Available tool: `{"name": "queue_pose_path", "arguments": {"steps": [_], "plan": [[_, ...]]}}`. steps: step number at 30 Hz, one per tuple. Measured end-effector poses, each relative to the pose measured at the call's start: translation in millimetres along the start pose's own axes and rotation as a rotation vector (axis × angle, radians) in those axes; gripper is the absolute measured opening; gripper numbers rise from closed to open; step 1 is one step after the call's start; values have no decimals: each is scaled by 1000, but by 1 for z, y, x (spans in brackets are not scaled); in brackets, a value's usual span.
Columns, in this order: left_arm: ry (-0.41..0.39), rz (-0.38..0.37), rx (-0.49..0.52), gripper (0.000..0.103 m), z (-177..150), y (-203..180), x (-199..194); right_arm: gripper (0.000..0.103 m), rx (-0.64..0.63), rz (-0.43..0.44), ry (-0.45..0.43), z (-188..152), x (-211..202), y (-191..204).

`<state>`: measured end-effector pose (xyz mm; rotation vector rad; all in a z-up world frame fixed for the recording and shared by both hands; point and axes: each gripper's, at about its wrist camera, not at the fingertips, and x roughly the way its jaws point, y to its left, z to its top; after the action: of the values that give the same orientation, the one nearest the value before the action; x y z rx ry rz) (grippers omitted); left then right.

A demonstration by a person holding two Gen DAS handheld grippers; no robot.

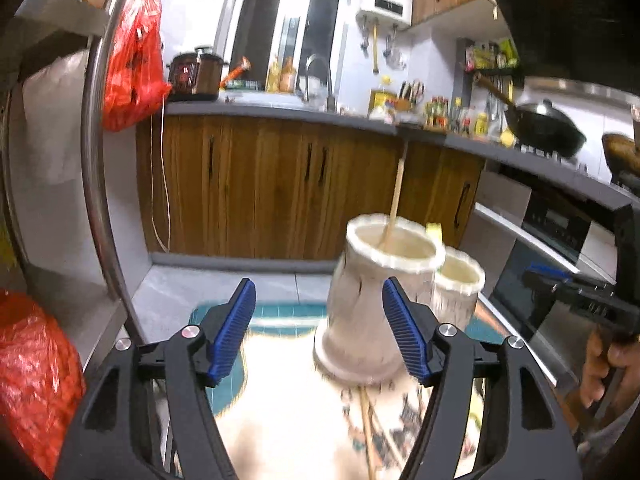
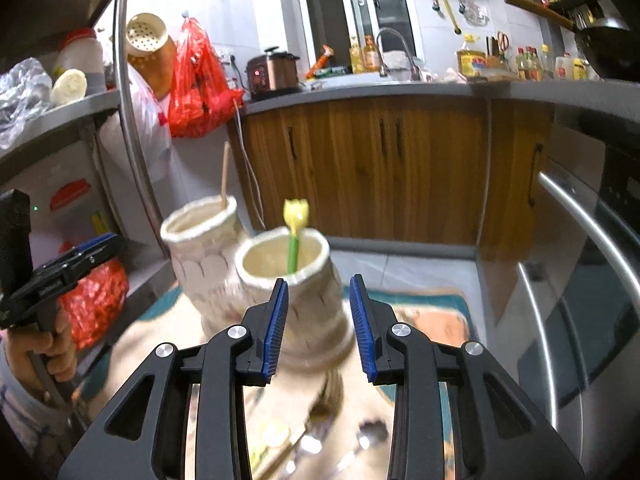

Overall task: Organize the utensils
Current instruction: 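Move the left tool to another chopstick while the right tool moves to the gold fork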

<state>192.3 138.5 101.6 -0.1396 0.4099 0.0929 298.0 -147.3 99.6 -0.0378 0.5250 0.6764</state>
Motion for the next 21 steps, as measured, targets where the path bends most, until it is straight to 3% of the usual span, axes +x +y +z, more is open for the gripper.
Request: {"name": "queue_pose_path", "arguments": {"steps": [7,10,18,21], "plan": [[178,-10,20,55,-42,0,13,33,31,9,145,-43,1,-14],[212,-13,31,55,-53,-2,15,33,40,16,199,-60,5,-16],[297,-21,70,54,-72,-13,22,33,66,138,275,-77,13,2],[338,-21,95,48,-79,-19,29,33,70,161,311,-81,25,9]]}}
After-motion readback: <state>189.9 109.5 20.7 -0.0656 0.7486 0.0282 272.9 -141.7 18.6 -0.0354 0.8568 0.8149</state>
